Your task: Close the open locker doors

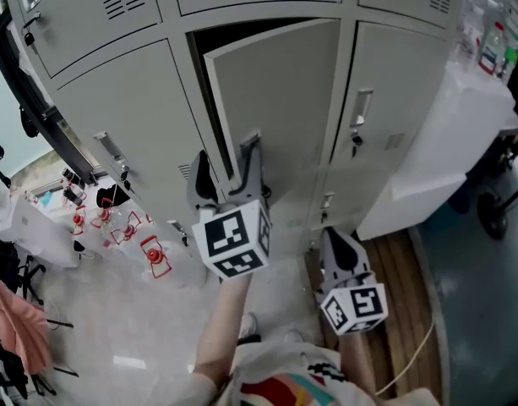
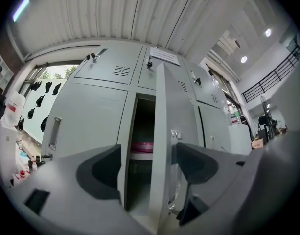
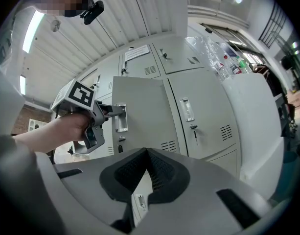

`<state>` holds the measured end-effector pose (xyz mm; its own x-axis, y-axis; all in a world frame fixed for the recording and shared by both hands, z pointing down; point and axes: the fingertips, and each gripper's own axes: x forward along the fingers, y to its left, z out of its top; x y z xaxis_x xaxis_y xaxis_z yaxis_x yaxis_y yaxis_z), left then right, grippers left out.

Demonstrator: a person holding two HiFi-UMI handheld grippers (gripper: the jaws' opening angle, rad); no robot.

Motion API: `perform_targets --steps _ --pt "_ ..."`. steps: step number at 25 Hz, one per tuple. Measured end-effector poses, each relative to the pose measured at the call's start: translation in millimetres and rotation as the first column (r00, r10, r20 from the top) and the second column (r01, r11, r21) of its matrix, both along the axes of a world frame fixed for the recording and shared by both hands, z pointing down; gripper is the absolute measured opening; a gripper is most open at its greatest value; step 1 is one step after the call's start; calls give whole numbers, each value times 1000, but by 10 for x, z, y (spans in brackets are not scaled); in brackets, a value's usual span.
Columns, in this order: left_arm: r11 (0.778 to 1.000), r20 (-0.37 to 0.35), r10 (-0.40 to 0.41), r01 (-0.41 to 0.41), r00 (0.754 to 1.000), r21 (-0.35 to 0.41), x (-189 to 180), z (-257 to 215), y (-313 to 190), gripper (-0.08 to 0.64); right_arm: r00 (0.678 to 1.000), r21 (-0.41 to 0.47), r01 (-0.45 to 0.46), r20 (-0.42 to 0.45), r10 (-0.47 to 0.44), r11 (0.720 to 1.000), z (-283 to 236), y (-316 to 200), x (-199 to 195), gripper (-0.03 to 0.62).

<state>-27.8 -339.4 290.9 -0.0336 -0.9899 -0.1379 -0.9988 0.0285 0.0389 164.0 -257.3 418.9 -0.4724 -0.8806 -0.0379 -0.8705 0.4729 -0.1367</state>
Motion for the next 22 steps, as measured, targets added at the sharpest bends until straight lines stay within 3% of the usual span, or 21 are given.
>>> perform_targets --steps 8,22 --pt "999 -37 -35 35 999 -8 -377 33 -278 347 1000 -12 1 -13 -2 1000 9 -239 -206 5" --pt "998 2 -57 57 998 -41 -658 48 -746 347 996 -6 -48 -79 47 999 -34 -565 -452 5"
